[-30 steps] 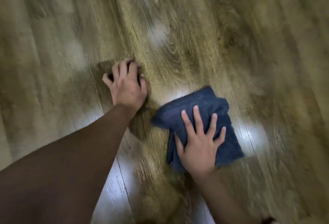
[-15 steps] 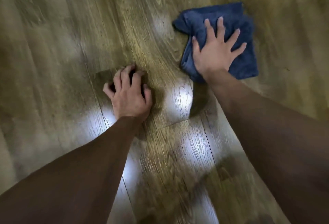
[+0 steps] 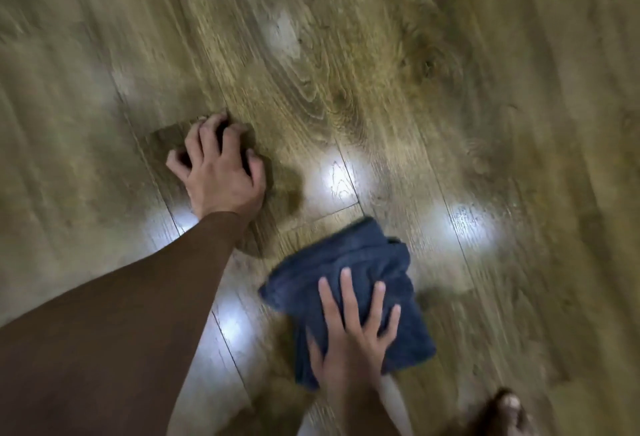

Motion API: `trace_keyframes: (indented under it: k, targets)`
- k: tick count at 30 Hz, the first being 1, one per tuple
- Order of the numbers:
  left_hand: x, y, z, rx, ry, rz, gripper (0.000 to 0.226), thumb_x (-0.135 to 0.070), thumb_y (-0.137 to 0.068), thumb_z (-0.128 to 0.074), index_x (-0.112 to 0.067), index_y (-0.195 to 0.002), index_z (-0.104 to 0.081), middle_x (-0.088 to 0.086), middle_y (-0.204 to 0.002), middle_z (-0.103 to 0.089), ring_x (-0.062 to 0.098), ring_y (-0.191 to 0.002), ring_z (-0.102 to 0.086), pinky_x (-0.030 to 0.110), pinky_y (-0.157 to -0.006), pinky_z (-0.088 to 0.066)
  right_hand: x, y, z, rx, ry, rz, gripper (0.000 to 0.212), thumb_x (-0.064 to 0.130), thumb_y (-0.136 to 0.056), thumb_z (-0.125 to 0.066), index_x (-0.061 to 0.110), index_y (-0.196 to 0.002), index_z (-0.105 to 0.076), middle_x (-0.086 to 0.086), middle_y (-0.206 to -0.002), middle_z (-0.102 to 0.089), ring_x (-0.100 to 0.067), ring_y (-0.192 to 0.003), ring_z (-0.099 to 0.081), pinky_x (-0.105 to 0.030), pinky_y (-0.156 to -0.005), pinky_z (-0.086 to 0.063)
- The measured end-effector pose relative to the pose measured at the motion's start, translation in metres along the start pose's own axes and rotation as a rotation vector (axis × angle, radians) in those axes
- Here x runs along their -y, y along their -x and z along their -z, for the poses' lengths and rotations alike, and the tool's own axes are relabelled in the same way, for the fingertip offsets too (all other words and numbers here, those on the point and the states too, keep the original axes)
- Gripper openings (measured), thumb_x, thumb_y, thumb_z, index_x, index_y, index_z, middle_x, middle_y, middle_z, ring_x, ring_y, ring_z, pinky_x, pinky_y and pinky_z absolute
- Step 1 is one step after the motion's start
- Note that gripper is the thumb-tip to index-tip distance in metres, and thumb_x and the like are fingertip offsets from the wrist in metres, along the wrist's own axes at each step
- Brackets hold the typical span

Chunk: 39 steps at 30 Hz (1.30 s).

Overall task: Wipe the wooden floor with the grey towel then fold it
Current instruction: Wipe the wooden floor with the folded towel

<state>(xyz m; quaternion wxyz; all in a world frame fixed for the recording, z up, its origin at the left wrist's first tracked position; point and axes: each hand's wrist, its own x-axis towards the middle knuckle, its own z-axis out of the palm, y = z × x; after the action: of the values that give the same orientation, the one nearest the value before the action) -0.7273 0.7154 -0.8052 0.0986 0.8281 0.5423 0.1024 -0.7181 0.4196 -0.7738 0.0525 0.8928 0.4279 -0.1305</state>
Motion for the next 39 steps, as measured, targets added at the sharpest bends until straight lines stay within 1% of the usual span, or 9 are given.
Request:
trace_keyframes:
  k: [5,13,16,19,25,29,31,36,39]
  targets:
    - [0.002,0.000,-0.001,-0.009,0.013,-0.013,0.029,-0.035,-0.089,-0.049,-0.026,-0.116,-0.053,-0.002,-0.140,-0.047,0.027,-0.132,-0.037,0.057,-0.103,-0.024,-0.034,-0.016,0.003,0.014,-0.015,0.057,0.079,0.058,-0.082,-0.053,0.042,-0.155,-0.028,0.008,-0.167,-0.019,-0.043,-0.151,-0.015,-0.072,-0.112,-0.013]
    - [0.002,-0.001,-0.003,-0.018,-0.012,-0.017,0.031,-0.036,-0.084,-0.050,-0.027,-0.114,-0.054,-0.002,-0.138,-0.048,0.029,-0.128,-0.041,0.059,-0.102,-0.028,-0.096,-0.216,0.056,-0.147,-0.230,-0.400,0.064,0.062,-0.093,-0.042,0.043,-0.153,-0.030,0.010,-0.166,-0.019,-0.045,-0.150,-0.010,-0.071,-0.114,-0.006]
    - [0.000,0.000,-0.003,-0.032,-0.039,-0.012,0.032,-0.037,-0.084,-0.049,-0.025,-0.112,-0.056,0.000,-0.134,-0.051,0.029,-0.125,-0.043,0.060,-0.101,-0.029,-0.108,-0.269,0.069,-0.141,-0.272,-0.492,0.065,0.065,-0.094,-0.036,0.043,-0.154,-0.027,0.009,-0.167,-0.015,-0.045,-0.151,-0.005,-0.073,-0.114,-0.003]
    - [0.001,-0.002,-0.002,-0.036,-0.018,-0.010,0.033,-0.038,-0.083,-0.049,-0.025,-0.113,-0.056,-0.001,-0.134,-0.050,0.026,-0.128,-0.043,0.060,-0.101,-0.030,-0.100,-0.269,0.070,-0.139,-0.271,-0.486,0.065,0.066,-0.094,-0.035,0.042,-0.154,-0.027,0.009,-0.167,-0.015,-0.045,-0.152,-0.003,-0.072,-0.114,-0.002]
    - [0.003,-0.003,0.007,0.033,0.042,0.003,0.037,-0.040,-0.083,-0.049,-0.027,-0.116,-0.058,-0.002,-0.139,-0.049,0.024,-0.135,-0.038,0.051,-0.103,-0.025,-0.014,-0.142,0.042,-0.117,-0.125,-0.179,0.065,0.056,-0.094,-0.043,0.038,-0.155,-0.030,0.005,-0.168,-0.017,-0.046,-0.151,-0.011,-0.070,-0.116,-0.008]
    - [0.023,0.002,0.029,0.094,0.370,0.064,0.040,-0.031,-0.082,-0.056,-0.027,-0.121,-0.060,-0.002,-0.136,-0.050,0.022,-0.133,-0.040,0.038,-0.103,-0.022,0.060,0.002,0.006,0.038,-0.036,0.231,0.073,0.053,-0.082,-0.041,0.037,-0.153,-0.035,0.001,-0.168,-0.017,-0.047,-0.150,-0.014,-0.071,-0.116,-0.007]
    - [0.051,0.020,0.045,0.034,0.336,0.163,0.040,-0.029,-0.082,-0.050,-0.022,-0.120,-0.059,0.005,-0.133,-0.051,0.026,-0.130,-0.043,0.040,-0.103,-0.023,0.073,0.047,-0.008,0.094,0.034,0.431,0.072,0.055,-0.080,-0.046,0.038,-0.149,-0.042,0.002,-0.167,-0.022,-0.046,-0.149,-0.017,-0.071,-0.114,-0.011]
    - [0.149,0.097,0.075,-0.038,0.014,0.311,0.039,-0.032,-0.084,-0.046,-0.016,-0.119,-0.056,0.011,-0.130,-0.050,0.029,-0.122,-0.041,0.052,-0.103,-0.024,0.056,0.025,-0.008,0.028,0.073,0.620,0.088,0.057,-0.071,-0.075,0.038,-0.150,-0.040,0.005,-0.166,-0.024,-0.044,-0.148,-0.021,-0.068,-0.115,-0.009]
    - [0.177,0.130,0.074,-0.031,-0.035,0.375,0.038,-0.032,-0.088,-0.043,-0.017,-0.120,-0.056,0.010,-0.135,-0.051,0.030,-0.122,-0.042,0.057,-0.102,-0.027,0.042,-0.042,0.010,-0.075,0.062,0.559,0.076,0.058,-0.083,-0.061,0.039,-0.152,-0.036,0.006,-0.166,-0.023,-0.045,-0.147,-0.024,-0.069,-0.112,-0.016]
